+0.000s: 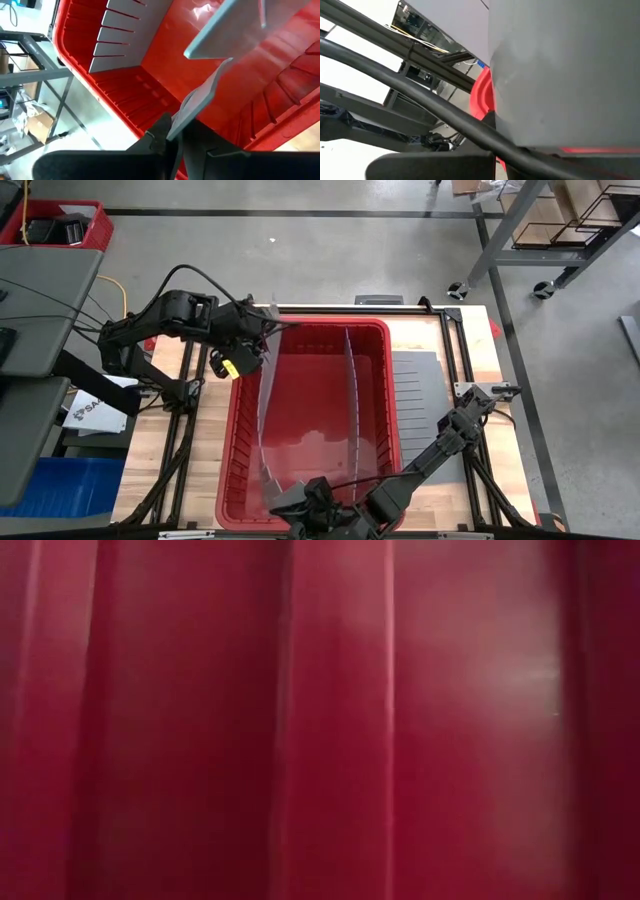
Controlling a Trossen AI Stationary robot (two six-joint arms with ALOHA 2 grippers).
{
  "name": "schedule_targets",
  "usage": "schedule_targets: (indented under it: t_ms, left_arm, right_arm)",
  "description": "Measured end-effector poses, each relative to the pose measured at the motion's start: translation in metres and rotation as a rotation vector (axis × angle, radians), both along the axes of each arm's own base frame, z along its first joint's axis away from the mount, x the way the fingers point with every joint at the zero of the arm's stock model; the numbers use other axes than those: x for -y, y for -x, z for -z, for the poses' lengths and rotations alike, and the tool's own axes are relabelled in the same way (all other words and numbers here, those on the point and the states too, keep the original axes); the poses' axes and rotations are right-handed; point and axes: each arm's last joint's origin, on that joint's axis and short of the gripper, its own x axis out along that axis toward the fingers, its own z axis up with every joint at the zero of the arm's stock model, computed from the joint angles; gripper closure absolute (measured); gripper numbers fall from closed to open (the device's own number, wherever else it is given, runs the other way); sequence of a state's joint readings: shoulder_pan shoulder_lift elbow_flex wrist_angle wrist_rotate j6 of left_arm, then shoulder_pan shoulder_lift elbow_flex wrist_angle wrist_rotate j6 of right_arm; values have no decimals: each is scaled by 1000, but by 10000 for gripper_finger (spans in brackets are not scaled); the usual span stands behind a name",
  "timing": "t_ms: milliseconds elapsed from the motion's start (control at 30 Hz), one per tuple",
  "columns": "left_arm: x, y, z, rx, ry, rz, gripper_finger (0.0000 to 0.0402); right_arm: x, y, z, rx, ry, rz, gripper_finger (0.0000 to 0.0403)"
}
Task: Sort blocks
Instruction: Assemble the bin divider into the red bin
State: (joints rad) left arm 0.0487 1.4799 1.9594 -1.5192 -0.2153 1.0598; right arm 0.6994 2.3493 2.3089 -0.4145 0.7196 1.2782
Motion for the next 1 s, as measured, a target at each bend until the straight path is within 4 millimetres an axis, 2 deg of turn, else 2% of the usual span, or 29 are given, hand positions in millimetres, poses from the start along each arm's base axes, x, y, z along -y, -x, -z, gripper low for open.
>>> schedule_targets:
  t_ms: [300, 567, 1000]
  left_arm:
    - [5, 0, -1, 29, -12, -111, 355]
    - [10, 2, -2, 40, -49, -120, 332]
    - [20, 17, -33, 196, 21, -166, 306]
  right_arm:
    - [3, -4, -4, 29, 16, -7, 403]
    - [1, -3, -3, 25, 20, -11, 403]
    - [1, -1, -1, -8, 80, -42, 403]
